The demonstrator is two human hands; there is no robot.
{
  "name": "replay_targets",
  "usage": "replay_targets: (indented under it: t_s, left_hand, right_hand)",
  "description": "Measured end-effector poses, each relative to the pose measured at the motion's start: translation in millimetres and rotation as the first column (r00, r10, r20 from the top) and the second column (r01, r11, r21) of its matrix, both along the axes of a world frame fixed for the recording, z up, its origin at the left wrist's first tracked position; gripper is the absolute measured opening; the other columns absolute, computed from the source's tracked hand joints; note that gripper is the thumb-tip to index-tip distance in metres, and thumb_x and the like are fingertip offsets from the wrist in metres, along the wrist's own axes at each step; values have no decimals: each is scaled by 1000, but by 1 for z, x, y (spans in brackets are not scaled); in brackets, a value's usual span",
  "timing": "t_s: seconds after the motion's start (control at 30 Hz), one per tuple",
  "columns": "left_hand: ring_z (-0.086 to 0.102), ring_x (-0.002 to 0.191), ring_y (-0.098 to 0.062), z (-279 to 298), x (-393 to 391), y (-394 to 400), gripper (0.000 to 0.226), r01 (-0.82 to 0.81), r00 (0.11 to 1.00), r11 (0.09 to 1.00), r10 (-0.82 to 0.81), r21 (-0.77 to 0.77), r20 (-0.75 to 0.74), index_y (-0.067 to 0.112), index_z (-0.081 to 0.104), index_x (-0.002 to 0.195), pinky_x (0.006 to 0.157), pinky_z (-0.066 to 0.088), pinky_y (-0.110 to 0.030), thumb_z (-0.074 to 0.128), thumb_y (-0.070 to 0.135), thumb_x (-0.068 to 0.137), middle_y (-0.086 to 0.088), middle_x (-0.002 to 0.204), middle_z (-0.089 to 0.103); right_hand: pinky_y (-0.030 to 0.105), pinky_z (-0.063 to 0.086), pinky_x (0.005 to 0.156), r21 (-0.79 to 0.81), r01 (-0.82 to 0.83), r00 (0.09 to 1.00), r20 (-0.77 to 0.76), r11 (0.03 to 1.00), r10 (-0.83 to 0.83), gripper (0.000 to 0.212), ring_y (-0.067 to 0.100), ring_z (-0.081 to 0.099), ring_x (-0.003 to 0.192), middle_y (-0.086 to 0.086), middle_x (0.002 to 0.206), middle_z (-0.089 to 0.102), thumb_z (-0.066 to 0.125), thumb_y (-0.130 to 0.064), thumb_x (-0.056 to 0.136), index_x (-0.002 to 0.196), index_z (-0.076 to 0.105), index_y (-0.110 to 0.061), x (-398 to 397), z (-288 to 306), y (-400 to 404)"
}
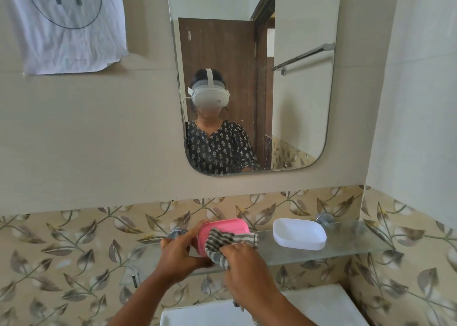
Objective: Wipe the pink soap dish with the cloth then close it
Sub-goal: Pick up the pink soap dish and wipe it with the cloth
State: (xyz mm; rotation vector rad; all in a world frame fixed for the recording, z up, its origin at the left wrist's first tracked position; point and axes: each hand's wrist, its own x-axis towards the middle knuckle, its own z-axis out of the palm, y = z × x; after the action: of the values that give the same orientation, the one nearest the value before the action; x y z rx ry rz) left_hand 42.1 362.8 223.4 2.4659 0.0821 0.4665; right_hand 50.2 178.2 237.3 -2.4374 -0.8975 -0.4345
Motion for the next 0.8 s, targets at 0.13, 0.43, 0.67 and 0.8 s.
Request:
replay_targets:
  t_s: [0.13,0.43,0.67,0.8]
  left_hand:
    - [48,99,-5,3,-2,0,127,-8,1000,1000,7,-15,-13,45,24,142,74,13,-25,49,93,27,26,95,60]
    - [48,97,-5,5,-2,-6,104,-39,999,999,39,-3,24,39,27,144,81,14,-25,81,53,56,23,94,60]
    - [43,92,2,10,-6,-6,122,-9,1000,1000,9,-6,-14,49,12,138,76,13,-24,55,89,32,26,92,56]
    - [39,92,15,5,-4,-5,103,-23,999,1000,24,-10,38,46,27,141,89,17,-27,81,57,54,24,93,58]
  right_hand:
    - [31,49,79,-4,80,997,0,997,-80,35,20,55,99,5,105,66,44,-2,81,108,63,-13,5,2,-11]
    - [25,35,74,-9,35,999,25,999,-35,27,21,51,103,5,108,62,46,-4,83,106,59,-11,-4,0,-3]
    - [40,56,85,-149,153,981,143,977,-131,37,14,67,62,0,62,69,87,-13,34,67,71,-14,0,-8,-2]
    - [37,36,103,-243,221,973,116,944,-198,58,20,70,94,9,96,75,81,-25,43,97,74,-2,3,-10,3]
